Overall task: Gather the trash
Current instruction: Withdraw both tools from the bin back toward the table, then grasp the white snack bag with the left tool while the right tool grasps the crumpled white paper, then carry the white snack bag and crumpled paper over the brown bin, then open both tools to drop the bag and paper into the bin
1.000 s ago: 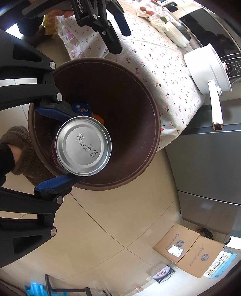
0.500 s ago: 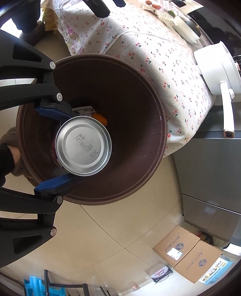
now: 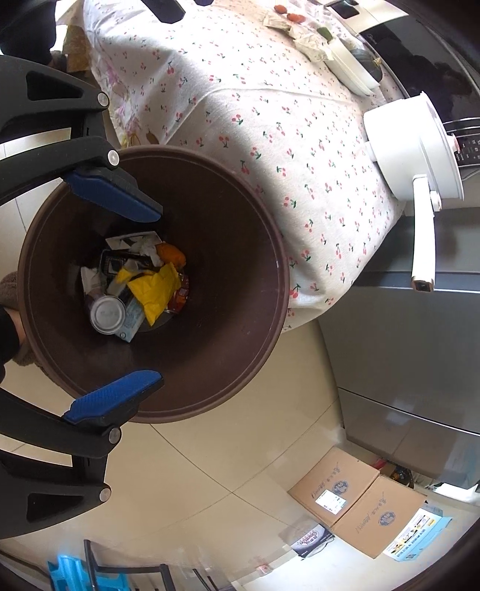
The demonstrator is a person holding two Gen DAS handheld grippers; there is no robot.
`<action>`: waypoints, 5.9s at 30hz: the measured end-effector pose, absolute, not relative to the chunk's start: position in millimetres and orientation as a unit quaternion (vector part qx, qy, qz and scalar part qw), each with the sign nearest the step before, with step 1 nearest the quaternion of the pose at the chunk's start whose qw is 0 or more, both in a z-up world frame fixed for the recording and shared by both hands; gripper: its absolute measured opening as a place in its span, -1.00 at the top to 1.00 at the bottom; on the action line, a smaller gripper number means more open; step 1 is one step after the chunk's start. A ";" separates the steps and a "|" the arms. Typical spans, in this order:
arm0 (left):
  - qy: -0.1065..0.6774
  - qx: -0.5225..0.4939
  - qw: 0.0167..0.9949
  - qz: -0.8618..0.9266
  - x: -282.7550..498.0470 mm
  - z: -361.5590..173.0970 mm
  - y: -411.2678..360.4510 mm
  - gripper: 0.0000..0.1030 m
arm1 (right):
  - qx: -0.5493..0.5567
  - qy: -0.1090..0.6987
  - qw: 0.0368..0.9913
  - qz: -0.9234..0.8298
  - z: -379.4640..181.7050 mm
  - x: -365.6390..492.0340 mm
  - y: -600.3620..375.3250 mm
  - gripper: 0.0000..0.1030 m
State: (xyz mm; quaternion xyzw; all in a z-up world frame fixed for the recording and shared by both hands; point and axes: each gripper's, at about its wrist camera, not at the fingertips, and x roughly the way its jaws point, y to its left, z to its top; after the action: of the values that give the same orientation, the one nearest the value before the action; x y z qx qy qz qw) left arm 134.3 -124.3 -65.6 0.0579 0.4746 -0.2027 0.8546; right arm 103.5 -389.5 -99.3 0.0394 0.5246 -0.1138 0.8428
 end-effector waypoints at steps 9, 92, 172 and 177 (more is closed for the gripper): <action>0.476 0.027 0.862 -0.172 137.6 -58.3 -79.6 -0.99 | 0.020 0.508 0.858 -0.078 -80.4 119.5 -340.1 -0.64; 0.466 -0.083 0.881 -0.008 307.6 -121.8 199.5 -0.27 | 0.051 0.445 0.888 0.105 -126.7 422.6 -13.9 -0.14; 0.456 0.074 0.831 -0.312 136.9 -107.1 -240.5 -0.77 | 0.083 0.484 0.865 -0.101 -106.1 61.3 -444.7 -0.18; 0.455 0.092 0.839 -0.285 140.4 -108.5 -240.5 -0.91 | 0.080 0.486 0.864 -0.102 -107.4 64.8 -447.5 -0.20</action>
State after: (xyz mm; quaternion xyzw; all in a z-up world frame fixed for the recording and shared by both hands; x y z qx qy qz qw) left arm 140.4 -240.5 -108.5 0.0915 0.4551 -0.2853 0.8385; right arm 64.8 -447.5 -107.4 0.0804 0.4862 -0.1017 0.8642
